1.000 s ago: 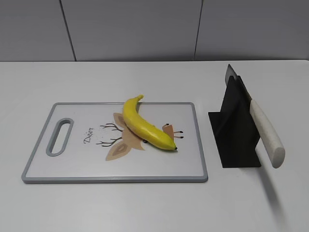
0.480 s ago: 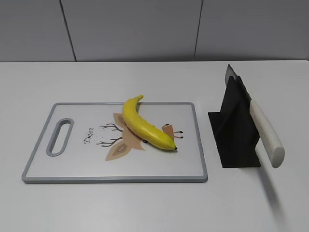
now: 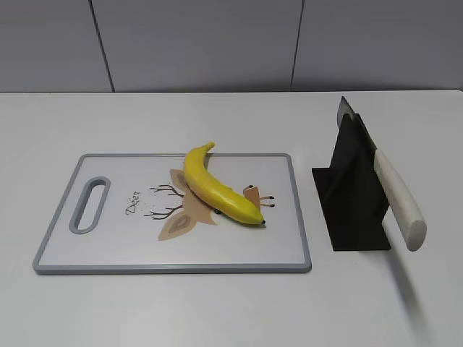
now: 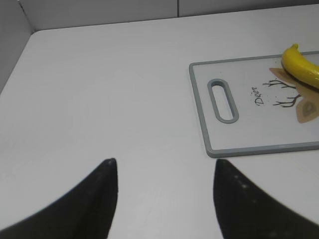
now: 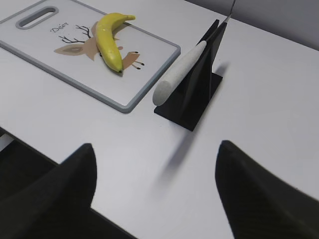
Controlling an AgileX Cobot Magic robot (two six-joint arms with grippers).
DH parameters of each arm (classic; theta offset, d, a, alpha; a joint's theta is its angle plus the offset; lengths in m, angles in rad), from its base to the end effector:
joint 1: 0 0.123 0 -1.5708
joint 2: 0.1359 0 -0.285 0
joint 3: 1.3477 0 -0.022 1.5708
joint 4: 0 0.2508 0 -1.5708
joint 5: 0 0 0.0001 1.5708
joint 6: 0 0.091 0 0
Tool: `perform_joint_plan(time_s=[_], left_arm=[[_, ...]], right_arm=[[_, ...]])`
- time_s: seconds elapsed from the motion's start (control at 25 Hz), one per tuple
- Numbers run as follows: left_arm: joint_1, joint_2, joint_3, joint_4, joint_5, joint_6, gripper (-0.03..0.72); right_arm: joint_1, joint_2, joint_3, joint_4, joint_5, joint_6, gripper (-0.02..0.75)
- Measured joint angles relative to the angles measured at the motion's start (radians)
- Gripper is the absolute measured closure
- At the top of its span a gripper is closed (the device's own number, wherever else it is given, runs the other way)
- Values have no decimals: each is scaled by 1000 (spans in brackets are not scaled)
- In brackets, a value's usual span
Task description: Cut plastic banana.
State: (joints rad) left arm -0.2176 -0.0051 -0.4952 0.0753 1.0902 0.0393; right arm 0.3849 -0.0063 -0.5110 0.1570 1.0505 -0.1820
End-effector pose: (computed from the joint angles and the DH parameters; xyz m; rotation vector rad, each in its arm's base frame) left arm -0.0050 0.0073 0.2738 0.2605 2.0547 -0.0189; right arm -0.0114 0.0087 0.2819 -0.5729 1.9384 0.3158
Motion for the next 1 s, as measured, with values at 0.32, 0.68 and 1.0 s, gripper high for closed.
perform_joint_plan(time_s=[0.32, 0.68, 1.0], left_arm=[[0, 0, 0, 0, 0, 0, 98], [0, 0, 0, 0, 0, 0, 99], [0, 0, 0, 0, 0, 0, 106]], right_arm=[[0, 0, 1, 0, 0, 0, 162], [-126, 0, 1, 4, 0, 0, 162], [-338, 0, 1, 5, 0, 0, 162]])
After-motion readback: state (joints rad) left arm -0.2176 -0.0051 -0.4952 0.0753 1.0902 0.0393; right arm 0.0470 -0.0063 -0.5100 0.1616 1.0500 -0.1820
